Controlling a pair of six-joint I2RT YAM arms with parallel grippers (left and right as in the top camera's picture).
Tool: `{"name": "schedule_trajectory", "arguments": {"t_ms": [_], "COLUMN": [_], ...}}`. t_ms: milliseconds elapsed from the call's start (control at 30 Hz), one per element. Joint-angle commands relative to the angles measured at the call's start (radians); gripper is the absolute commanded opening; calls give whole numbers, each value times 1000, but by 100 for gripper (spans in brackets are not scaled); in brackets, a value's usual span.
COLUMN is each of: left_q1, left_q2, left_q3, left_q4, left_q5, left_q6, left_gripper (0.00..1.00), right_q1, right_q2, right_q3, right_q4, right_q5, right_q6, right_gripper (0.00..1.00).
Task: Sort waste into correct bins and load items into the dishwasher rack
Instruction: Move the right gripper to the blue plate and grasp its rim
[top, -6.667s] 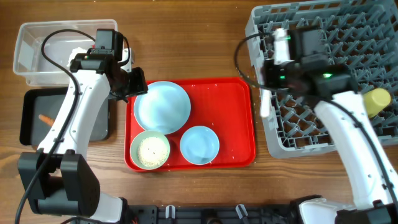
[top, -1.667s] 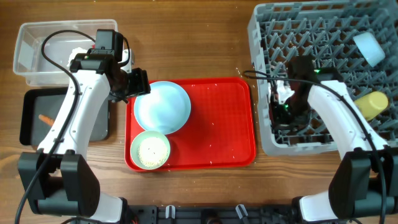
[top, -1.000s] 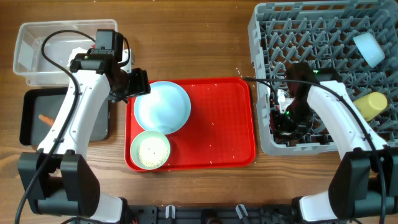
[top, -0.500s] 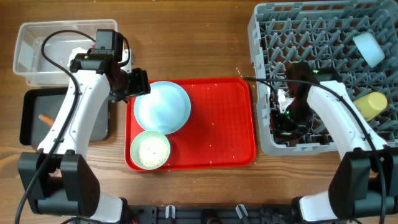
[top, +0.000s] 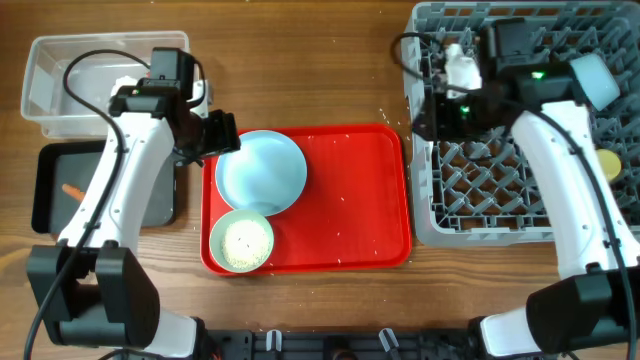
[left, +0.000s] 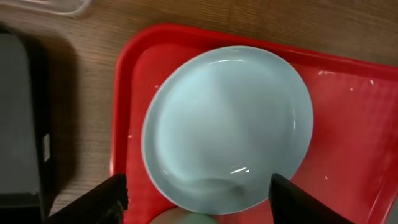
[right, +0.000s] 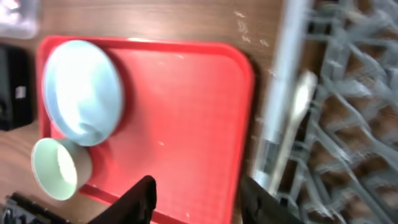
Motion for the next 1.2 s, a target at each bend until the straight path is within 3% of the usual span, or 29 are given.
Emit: {"name": "schedule_trajectory", "arguments": {"t_ms": [0,200,433,600,667,733,867,900,1167], "left_q1": [115,282,315,315,315,315,315,315,315], "left_q2": [-52,-65,-65,-65,-65,-65,-65,-65,-65], "left_q3": [3,3,3,3,3,3,3,3,3], "left_q4": [-16,-67,-67,-66,-66,-66,-66,-66,-66], "left_q5": [-10,-9,-10,-9,-9,-9,-9,-9,-9], "left_q6": [5,5,5,5,5,5,5,5,5], "left_gripper": [74,83,90,91,91,91,91,91,91], "right_q1": [139,373,511,525,525,525,525,525,491], "right_q2": [6,142,419,513,525,528,528,528,528], "right_q3": [11,11,11,11,11,11,-18,-25,-26], "right_q4": [77,227,352,406,416,425,422,414,301], "right_q5": [-24,40,198,220,227,228,280,287,415], "right_q6": [-5,111,260,313,316,316,359,364,392], "right_gripper": [57,59,58,48,39,23,13,5,4]}}
